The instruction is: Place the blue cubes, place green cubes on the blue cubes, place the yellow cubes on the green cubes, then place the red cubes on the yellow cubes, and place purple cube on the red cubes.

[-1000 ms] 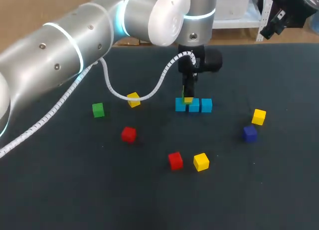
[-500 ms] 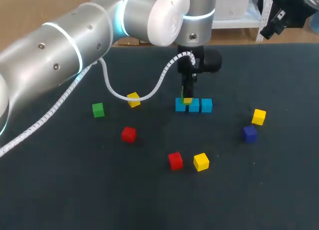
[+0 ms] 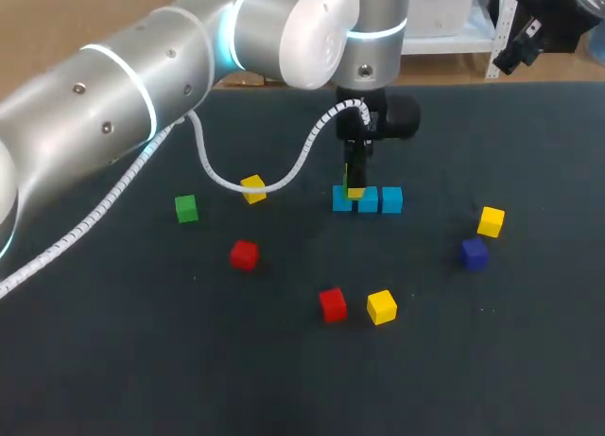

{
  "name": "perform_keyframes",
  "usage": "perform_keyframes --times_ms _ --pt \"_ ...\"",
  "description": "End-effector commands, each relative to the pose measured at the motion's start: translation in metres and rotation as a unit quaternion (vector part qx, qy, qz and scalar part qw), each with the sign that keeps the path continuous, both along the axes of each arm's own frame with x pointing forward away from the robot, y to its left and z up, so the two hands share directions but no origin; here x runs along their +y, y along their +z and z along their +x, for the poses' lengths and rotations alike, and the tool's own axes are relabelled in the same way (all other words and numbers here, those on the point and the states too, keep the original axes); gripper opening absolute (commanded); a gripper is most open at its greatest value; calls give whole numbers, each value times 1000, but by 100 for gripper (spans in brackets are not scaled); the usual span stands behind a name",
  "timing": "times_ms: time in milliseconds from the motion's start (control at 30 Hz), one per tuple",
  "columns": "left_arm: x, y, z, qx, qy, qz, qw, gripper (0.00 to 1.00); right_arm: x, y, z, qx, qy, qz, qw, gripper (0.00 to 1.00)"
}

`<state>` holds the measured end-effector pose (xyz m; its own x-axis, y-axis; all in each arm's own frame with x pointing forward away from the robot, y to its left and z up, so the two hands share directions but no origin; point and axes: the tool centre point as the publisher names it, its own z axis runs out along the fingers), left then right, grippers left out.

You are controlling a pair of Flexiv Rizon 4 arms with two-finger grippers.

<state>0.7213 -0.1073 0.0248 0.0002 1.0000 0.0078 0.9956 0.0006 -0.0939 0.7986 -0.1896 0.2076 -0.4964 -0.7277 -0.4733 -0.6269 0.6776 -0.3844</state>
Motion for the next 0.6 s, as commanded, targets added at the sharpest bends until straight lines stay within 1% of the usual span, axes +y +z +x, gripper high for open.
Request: perform_keyframes --times_ms 33,67,200,300,333,367,433,533,567,600 --pt "0 0 2 2 -2 -2 1000 66 0 -1 -2 -4 -2 0 1000 100" --pt "0 0 1 3 -2 -3 1000 68 0 -1 -2 -4 -2 0 1000 100" --pt "2 0 1 4 0 -3 1000 71 0 -1 -2 -4 -2 0 1000 100" --pt "2 0 1 3 1 -3 1000 68 0 -1 -2 -4 -2 0 1000 100" --pt "3 0 1 3 2 -3 1000 66 0 -1 -2 -4 -2 0 1000 100" --pt "3 1 1 3 2 -4 1000 61 0 -1 -2 -4 -2 0 1000 100" --pt "3 1 2 2 5 -2 1000 47 0 -1 -2 -4 -2 0 1000 100" --pt "4 2 2 1 6 -1 1000 41 0 -1 -2 -4 -2 0 1000 100" --pt "4 2 2 1 6 -1 1000 36 0 -1 -2 -4 -2 0 1000 100" --pt "3 3 2 0 5 0 1000 34 0 -1 -2 -4 -2 0 1000 100"
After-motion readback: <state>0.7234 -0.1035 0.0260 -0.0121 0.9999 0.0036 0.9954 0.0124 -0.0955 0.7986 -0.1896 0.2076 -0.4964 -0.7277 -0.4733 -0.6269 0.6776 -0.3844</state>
